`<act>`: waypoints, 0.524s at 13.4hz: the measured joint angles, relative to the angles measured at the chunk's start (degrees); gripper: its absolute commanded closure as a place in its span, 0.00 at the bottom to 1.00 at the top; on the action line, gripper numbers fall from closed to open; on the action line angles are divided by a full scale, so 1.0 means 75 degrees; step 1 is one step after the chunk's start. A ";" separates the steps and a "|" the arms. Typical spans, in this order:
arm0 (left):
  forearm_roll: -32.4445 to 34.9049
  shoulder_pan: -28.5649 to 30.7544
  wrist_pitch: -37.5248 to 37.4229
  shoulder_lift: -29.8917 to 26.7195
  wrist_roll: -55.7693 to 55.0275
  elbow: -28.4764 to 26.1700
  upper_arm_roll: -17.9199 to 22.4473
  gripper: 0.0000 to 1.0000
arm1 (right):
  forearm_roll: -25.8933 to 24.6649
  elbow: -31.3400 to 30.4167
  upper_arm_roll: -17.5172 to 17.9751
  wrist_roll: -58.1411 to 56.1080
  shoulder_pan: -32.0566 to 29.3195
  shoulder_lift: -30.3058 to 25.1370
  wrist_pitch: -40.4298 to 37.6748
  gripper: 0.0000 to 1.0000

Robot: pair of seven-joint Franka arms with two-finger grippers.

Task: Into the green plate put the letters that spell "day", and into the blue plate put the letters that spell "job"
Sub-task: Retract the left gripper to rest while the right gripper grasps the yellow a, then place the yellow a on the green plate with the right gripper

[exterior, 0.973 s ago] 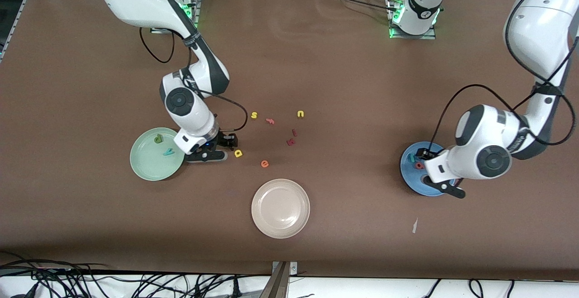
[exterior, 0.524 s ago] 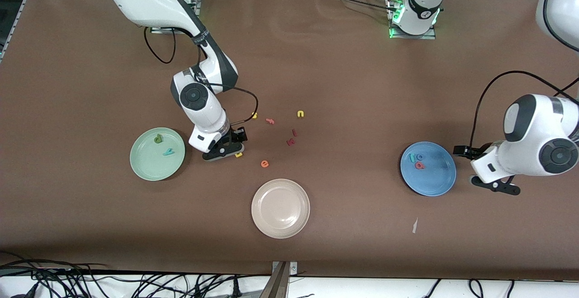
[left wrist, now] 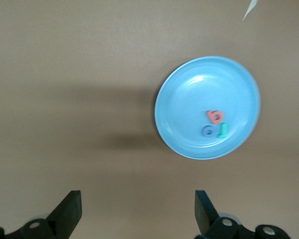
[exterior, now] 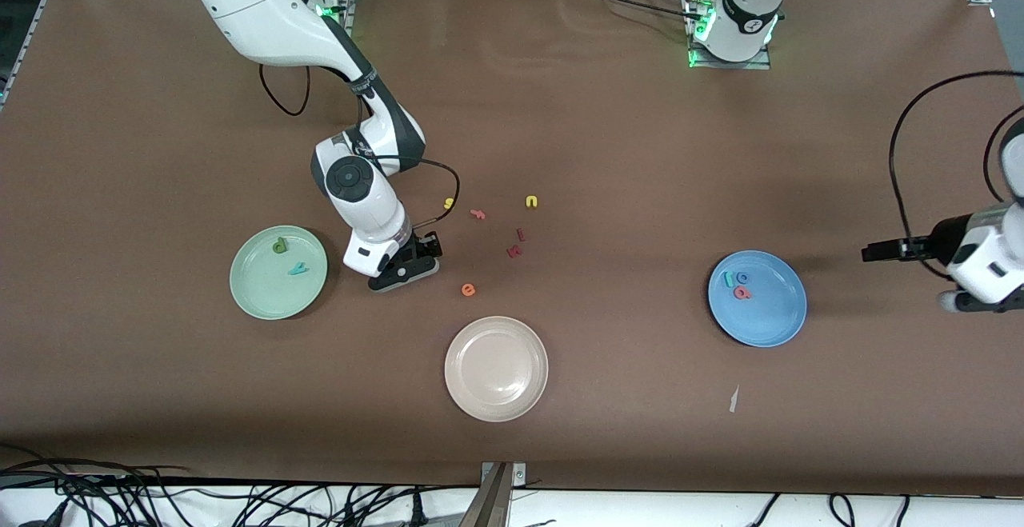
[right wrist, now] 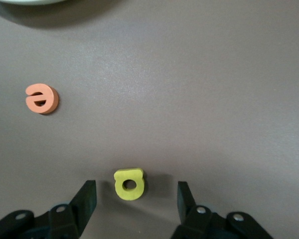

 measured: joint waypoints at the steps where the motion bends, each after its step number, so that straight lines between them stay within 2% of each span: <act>1: -0.0151 -0.0340 0.0003 -0.0317 -0.0002 -0.0086 0.0298 0.00 | 0.0000 0.0008 0.0003 0.0000 0.0025 0.0035 0.0024 0.30; 4: -0.0217 -0.1001 -0.0024 -0.1343 -0.0066 -0.0110 0.0402 0.00 | 0.0000 0.0090 0.0006 0.0005 0.0140 0.0146 0.0117 0.46; 7: -0.0217 -0.1331 -0.0699 -0.2338 -0.0084 -0.0126 0.0414 0.00 | -0.0002 0.0113 -0.0007 0.0004 0.0159 0.0162 0.0129 0.63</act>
